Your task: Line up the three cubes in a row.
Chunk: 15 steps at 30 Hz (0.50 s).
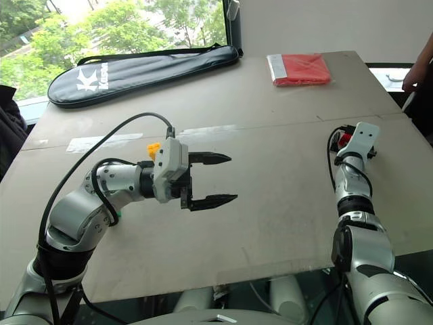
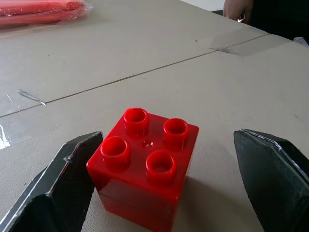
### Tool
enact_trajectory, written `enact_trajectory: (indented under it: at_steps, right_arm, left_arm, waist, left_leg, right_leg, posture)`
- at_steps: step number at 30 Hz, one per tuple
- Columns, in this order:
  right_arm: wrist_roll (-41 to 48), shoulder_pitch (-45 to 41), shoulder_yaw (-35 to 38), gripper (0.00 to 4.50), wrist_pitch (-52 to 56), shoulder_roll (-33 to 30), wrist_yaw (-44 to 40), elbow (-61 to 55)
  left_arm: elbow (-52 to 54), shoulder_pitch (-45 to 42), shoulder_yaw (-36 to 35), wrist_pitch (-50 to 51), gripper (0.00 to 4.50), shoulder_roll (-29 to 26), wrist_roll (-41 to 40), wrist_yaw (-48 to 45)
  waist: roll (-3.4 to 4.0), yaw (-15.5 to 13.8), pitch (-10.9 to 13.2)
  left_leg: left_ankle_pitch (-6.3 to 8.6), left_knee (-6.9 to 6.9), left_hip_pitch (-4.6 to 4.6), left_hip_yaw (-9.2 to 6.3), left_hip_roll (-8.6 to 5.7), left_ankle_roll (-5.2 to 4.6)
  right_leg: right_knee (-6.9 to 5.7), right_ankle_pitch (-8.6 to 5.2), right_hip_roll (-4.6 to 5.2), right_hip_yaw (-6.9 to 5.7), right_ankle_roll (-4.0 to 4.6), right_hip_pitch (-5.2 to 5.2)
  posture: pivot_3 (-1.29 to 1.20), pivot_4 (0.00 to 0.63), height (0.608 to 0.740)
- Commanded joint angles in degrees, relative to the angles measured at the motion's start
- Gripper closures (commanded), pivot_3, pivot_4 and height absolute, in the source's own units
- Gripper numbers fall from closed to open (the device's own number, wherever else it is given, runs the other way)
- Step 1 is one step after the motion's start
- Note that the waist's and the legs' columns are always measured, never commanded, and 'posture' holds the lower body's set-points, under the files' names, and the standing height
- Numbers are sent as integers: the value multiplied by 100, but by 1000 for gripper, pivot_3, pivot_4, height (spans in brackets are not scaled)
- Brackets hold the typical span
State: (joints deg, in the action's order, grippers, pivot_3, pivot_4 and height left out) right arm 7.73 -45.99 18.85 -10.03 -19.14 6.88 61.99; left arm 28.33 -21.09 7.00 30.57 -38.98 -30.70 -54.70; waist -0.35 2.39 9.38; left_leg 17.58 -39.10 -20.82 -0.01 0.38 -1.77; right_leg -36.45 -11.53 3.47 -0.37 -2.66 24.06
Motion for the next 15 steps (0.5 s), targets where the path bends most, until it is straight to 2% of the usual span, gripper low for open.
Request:
enact_trajectory:
  at_steps: [1,5,8,10,15]
  right_arm:
    - [-119,-131,-72,1338,-314,-112,37,136]
    - [-162,-69,-131,3068,-424,-103,-20,184]
    - [-224,50,-219,3132,-487,-134,-160,36]
    - [-204,239,-313,3132,-513,-156,-540,-278]
    - [312,1263,-821,3132,-230,-300,-3063,-1994]
  left_arm:
    - [219,25,-81,-66,0,-8,-8,37]
    - [206,60,-101,-88,0,-26,25,51]
    - [182,79,-102,-148,0,-32,125,96]
    - [235,160,-129,-128,0,-45,115,116]
    - [569,871,-292,-110,0,-240,65,142]
  waist:
    - [0,1,0]
    - [0,0,0]
    - [0,0,0]
    - [0,-3,0]
    - [1,-2,1]
  left_leg:
    - [0,0,0,0,0,0]
    - [0,0,0,1,0,0]
    - [0,0,1,0,1,0]
    - [0,0,0,-1,1,0]
    - [1,14,-1,-5,5,-1]
  right_leg:
    - [1,0,0,0,0,0]
    - [2,0,0,2,0,0]
    - [1,0,0,1,0,0]
    - [2,0,0,1,0,0]
    - [16,1,0,0,-1,0]
  posture:
    - [0,150,740]
    - [0,150,740]
    - [0,150,740]
    - [0,150,740]
    - [0,150,740]
